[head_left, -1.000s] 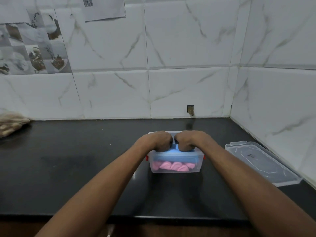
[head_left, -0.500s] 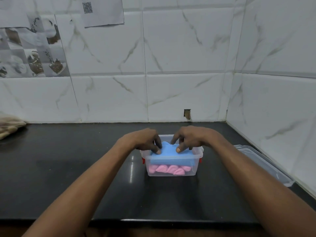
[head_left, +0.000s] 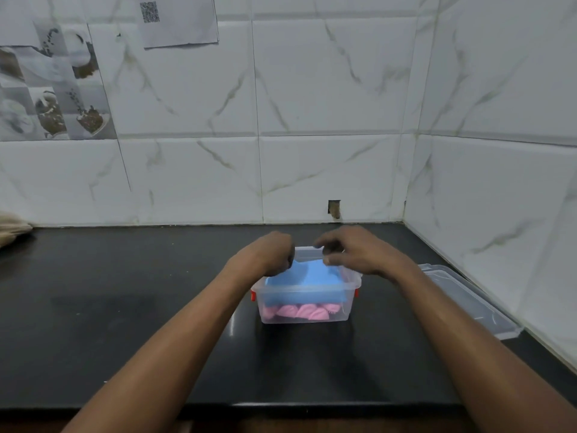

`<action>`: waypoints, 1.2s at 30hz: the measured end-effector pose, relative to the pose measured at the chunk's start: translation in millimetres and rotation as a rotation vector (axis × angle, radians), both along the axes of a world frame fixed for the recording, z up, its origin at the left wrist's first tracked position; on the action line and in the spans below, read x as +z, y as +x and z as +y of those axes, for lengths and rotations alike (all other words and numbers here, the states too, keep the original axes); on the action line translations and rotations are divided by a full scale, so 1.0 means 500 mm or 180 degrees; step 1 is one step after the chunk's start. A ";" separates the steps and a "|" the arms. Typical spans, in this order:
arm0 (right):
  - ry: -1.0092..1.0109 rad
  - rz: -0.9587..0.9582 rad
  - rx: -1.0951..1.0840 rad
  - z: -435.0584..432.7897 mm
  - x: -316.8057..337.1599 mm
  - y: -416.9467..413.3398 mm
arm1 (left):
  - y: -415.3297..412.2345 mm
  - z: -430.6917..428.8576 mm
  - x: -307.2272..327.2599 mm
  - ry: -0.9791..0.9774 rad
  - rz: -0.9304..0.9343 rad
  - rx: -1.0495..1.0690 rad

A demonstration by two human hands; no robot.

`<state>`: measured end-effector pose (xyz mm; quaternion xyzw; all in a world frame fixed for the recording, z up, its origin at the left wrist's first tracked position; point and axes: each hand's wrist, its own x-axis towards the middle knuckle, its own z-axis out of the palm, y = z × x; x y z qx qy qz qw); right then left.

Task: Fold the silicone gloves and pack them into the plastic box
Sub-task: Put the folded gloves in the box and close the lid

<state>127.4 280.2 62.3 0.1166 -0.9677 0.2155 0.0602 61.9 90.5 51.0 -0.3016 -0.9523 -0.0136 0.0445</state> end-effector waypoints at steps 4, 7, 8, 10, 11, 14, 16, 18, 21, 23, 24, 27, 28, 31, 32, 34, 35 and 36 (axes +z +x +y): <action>-0.0865 0.0652 -0.0770 0.100 -0.011 0.055 | 0.018 -0.003 -0.018 0.0600 0.0068 -0.0150; -0.0516 0.0514 -0.1548 0.190 -0.035 0.094 | 0.041 -0.020 -0.041 0.0796 -0.0124 -0.0628; -0.0363 0.0407 -0.1765 0.218 -0.045 0.109 | 0.049 -0.025 -0.051 0.0716 -0.0228 -0.0789; -0.0202 0.0124 -0.2014 0.260 -0.066 0.138 | 0.060 -0.029 -0.068 0.0373 -0.0273 -0.1006; -0.0168 -0.0044 -0.2033 0.272 -0.077 0.149 | 0.062 -0.029 -0.072 0.0272 -0.0256 -0.1059; 0.0239 -0.0511 -0.2086 0.278 -0.114 0.171 | 0.064 -0.027 -0.067 0.0393 -0.0203 -0.1114; 0.0581 -0.0533 -0.2314 0.287 -0.138 0.182 | 0.065 -0.020 -0.065 0.0741 0.0002 -0.1043; 0.0675 -0.0404 -0.2386 0.293 -0.152 0.190 | 0.072 -0.007 -0.063 0.1109 0.0307 -0.1004; 0.0465 -0.0068 -0.2153 0.268 -0.172 0.201 | 0.092 0.040 -0.056 0.1228 0.0330 -0.1271; 0.0576 0.0127 -0.2178 0.239 -0.191 0.199 | 0.104 0.071 -0.056 0.1125 0.0242 -0.1399; 0.0637 0.0171 -0.2233 0.227 -0.202 0.196 | 0.107 0.082 -0.057 0.1076 0.0224 -0.1432; 0.0820 0.0169 -0.2453 0.214 -0.211 0.193 | 0.108 0.107 -0.064 0.1035 0.0177 -0.1491; 0.0904 0.0163 -0.2476 0.213 -0.209 0.193 | 0.107 0.113 -0.065 0.1041 0.0147 -0.1491; 0.0985 0.0187 -0.2422 0.202 -0.207 0.193 | 0.098 0.122 -0.062 0.1145 0.0082 -0.1471; 0.1000 0.0235 -0.2370 0.199 -0.208 0.193 | 0.094 0.125 -0.061 0.1216 0.0081 -0.1472; 0.1082 0.0417 -0.2237 0.196 -0.203 0.197 | 0.087 0.133 -0.058 0.1411 0.0131 -0.1421; 0.1120 0.0552 -0.2169 0.197 -0.192 0.201 | 0.082 0.138 -0.055 0.1537 0.0153 -0.1361; 0.1145 0.0700 -0.2101 0.197 -0.176 0.206 | 0.077 0.144 -0.052 0.1671 0.0147 -0.1289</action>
